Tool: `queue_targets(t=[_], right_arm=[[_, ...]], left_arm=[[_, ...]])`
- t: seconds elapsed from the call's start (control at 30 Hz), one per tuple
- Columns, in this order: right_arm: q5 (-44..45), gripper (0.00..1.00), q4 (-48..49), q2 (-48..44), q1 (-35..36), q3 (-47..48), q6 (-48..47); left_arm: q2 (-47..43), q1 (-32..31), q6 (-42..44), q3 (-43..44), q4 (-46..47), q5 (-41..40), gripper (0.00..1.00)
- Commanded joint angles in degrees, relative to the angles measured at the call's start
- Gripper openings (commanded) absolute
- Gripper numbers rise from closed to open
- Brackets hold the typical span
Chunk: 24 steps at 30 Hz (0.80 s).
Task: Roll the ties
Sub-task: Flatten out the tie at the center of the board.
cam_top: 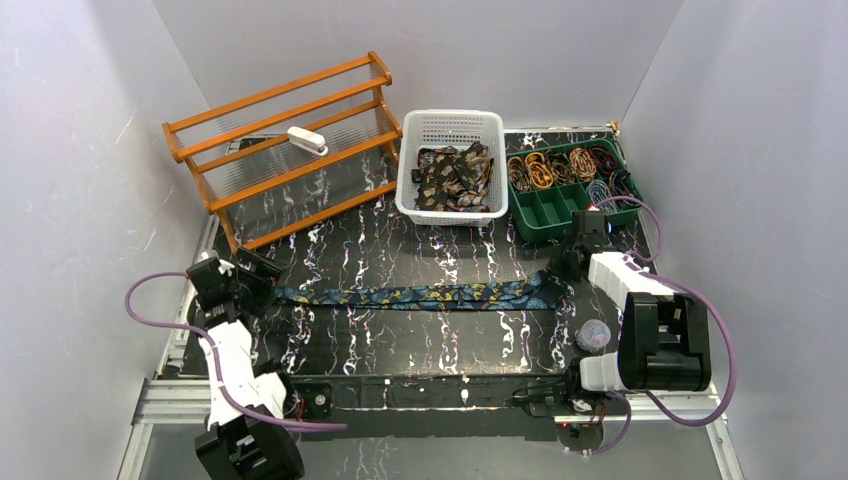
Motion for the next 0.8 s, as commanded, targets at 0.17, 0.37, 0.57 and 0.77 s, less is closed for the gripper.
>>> queue_targets(t=[0.17, 0.37, 0.57, 0.77], right_arm=[[-1.28, 0.01, -2.35, -12.81, -0.11, -1.18, -0.35], [-0.97, 0.01, -9.91, -18.37, -0.1, -3.1, 2.68], [-2.69, 0.24, -5.91, -20.44, -0.17, -5.06, 1.07], [5.46, 0.64, -8.22, -10.31, -0.14, 1.73, -1.16]], left_arm=[[-3.56, -2.51, -2.85, -4.27, 5.69, 8.63, 0.82], [-0.39, -5.8, -3.7, -4.73, 7.88, 7.04, 0.82], [0.08, -7.91, -3.98, -5.47, 9.22, 5.42, 0.82], [0.1, -9.22, -4.52, -6.95, 11.46, 6.36, 0.83]])
